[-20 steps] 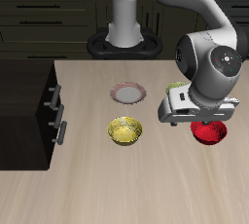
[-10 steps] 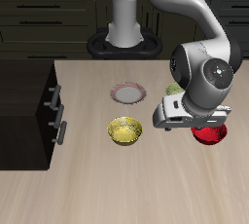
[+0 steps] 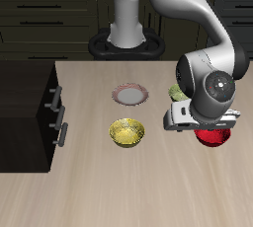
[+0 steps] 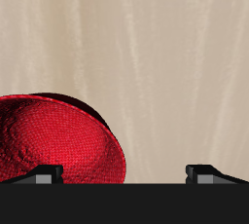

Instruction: Place the red bowl on top of the wooden cabinet

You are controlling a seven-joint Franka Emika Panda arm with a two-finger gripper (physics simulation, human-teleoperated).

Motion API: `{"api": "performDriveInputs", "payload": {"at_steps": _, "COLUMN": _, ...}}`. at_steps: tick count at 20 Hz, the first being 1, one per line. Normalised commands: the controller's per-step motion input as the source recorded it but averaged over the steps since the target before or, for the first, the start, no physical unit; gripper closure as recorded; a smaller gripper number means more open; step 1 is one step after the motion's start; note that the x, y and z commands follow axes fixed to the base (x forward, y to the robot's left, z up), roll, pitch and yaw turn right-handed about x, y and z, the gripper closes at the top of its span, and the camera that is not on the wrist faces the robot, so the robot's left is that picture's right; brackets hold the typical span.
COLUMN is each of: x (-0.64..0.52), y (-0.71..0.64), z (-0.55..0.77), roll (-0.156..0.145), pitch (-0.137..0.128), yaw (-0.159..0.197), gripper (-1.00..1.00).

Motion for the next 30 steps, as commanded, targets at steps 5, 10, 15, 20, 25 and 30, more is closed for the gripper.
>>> {"api": "performDriveInputs", "payload": {"at_steps": 5, "x": -0.11, "y": 0.30, "z": -0.43, "roll": 0.052, "pitch": 0.053, "yaw": 0.047, "gripper": -1.00}}
{"api": "performDriveInputs", "payload": {"at_steps": 10, "x": 0.03, "y": 0.02, "z": -0.18, "roll": 0.003, "pitch": 0.021, "yaw": 0.005, "gripper": -1.00}}
{"api": "performDriveInputs", "payload": {"at_steps": 15, "x": 0.00, "y": -0.03, "z": 0.02, "roll": 0.020, "pitch": -0.002, "yaw": -0.048, "gripper": -1.00}}
{"api": "performDriveInputs", "payload": {"at_steps": 20, "x": -0.03, "y": 0.11, "z": -0.08, "roll": 0.069, "pitch": -0.014, "yaw": -0.019, "gripper": 1.00}}
{"api": "performDriveInputs", "payload": {"at_steps": 25, "x": 0.02, "y": 0.01, "z": -0.01, "roll": 0.006, "pitch": -0.017, "yaw": 0.006, "gripper": 1.00}}
{"api": "performDriveInputs", "payload": {"at_steps": 30, "x": 0.02, "y": -0.09, "z": 0.11, "roll": -0.003, "pitch": -0.013, "yaw": -0.009, "gripper": 1.00}}
